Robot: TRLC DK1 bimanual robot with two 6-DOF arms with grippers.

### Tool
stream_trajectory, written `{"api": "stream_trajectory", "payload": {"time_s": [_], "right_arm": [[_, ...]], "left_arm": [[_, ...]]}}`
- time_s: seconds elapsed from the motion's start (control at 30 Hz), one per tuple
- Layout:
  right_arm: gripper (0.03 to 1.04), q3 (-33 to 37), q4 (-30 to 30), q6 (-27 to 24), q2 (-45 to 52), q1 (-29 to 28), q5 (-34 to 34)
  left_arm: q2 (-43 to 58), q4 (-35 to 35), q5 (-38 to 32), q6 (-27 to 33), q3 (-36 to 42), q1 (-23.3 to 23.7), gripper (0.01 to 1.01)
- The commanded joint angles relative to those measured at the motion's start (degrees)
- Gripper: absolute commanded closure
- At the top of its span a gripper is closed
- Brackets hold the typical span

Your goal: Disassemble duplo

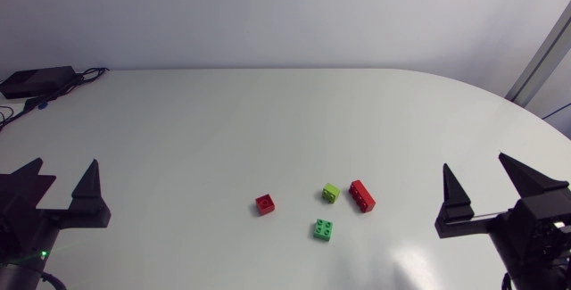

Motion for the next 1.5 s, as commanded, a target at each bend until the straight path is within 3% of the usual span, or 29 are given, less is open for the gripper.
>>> {"api": "stream_trajectory", "payload": {"time_s": [0.0, 0.37, 0.63, 0.9, 1.03, 1.13, 1.47], "right_arm": [[0.06, -2.35, -1.22, 1.67, -0.41, -0.69, -1.39], [0.06, -2.35, -1.22, 1.76, -0.49, -8.52, -2.8], [0.06, -2.35, -1.4, 1.76, -0.41, -19.33, -2.89], [0.06, -2.35, -1.84, 1.76, -0.41, -19.5, -7.37], [0.06, -2.18, -4.12, 4.57, -0.49, -19.41, -18.18], [0.06, -2.18, -4.03, 8.26, -0.49, -19.94, -18.18], [0.06, -2.09, -4.03, 8.88, -0.41, -20.64, -17.39]], "left_arm": [[-0.78, -0.22, 0.95, -1.68, -1.24, 0.53, 0.049], [-0.78, -0.4, 1.65, -2.12, -1.15, 0.97, 0.049], [-0.78, -0.4, 1.65, -2.56, -1.24, 1.06, 0.049], [-0.78, -0.4, 1.65, -2.56, -1.24, 1.24, 0.049], [-0.87, -0.4, 1.65, -2.56, -1.24, 1.32, 0.049], [-0.87, -0.4, 1.65, -2.38, -1.24, 1.41, 0.049], [-0.87, -0.4, 1.65, -2.29, -1.15, 1.59, 0.049]]}}
